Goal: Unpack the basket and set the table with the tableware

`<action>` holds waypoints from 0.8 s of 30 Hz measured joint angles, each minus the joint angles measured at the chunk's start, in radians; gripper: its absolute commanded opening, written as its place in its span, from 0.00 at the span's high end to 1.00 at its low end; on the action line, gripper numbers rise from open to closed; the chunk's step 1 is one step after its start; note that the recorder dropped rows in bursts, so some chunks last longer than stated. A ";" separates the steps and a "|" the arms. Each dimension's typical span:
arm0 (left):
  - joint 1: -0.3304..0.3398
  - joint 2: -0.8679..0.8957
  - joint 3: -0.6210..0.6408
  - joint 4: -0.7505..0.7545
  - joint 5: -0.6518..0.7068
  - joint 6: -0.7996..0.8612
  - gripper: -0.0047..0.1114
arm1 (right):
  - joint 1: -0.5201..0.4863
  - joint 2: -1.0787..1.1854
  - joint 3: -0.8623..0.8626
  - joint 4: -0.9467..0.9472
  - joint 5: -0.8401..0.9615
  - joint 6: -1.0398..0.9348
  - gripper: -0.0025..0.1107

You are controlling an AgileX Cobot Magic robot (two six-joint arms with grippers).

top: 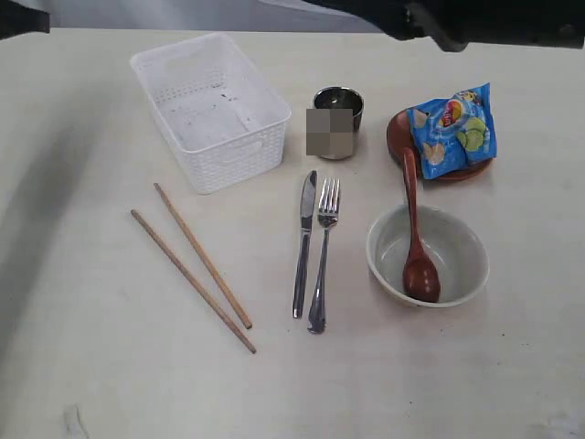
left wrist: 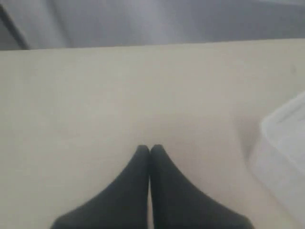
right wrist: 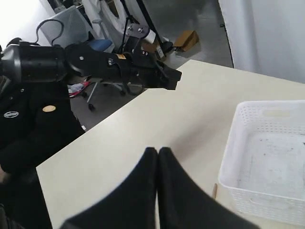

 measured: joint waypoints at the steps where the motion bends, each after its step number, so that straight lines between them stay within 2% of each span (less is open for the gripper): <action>1: 0.023 0.014 -0.005 0.035 0.000 -0.010 0.96 | 0.000 0.000 0.000 0.000 -0.002 0.003 0.98; 6: 0.118 0.045 -0.017 0.089 -0.007 -0.044 0.96 | 0.000 0.000 0.000 -0.004 0.010 0.003 0.98; 9: 0.154 0.046 -0.023 0.096 -0.038 -0.059 0.96 | 0.000 0.004 0.000 -0.004 0.052 0.000 0.98; 15: 0.162 0.046 -0.029 0.127 -0.063 -0.070 0.96 | 0.000 0.057 -0.002 -0.004 0.082 -0.020 0.98; 17: 0.167 0.050 -0.040 0.134 -0.048 -0.123 0.96 | 0.000 0.082 -0.002 -0.004 0.082 -0.026 0.98; 19: 0.195 0.061 -0.072 0.134 0.023 -0.262 0.96 | 0.000 0.106 -0.002 -0.004 0.082 -0.032 0.98; 21: 0.241 0.099 -0.136 0.134 0.167 -0.403 0.96 | 0.000 0.127 -0.002 -0.004 0.082 -0.037 0.98; 24: 0.288 0.182 -0.247 0.142 0.419 -0.456 0.96 | 0.000 0.147 -0.002 -0.004 0.080 -0.044 0.98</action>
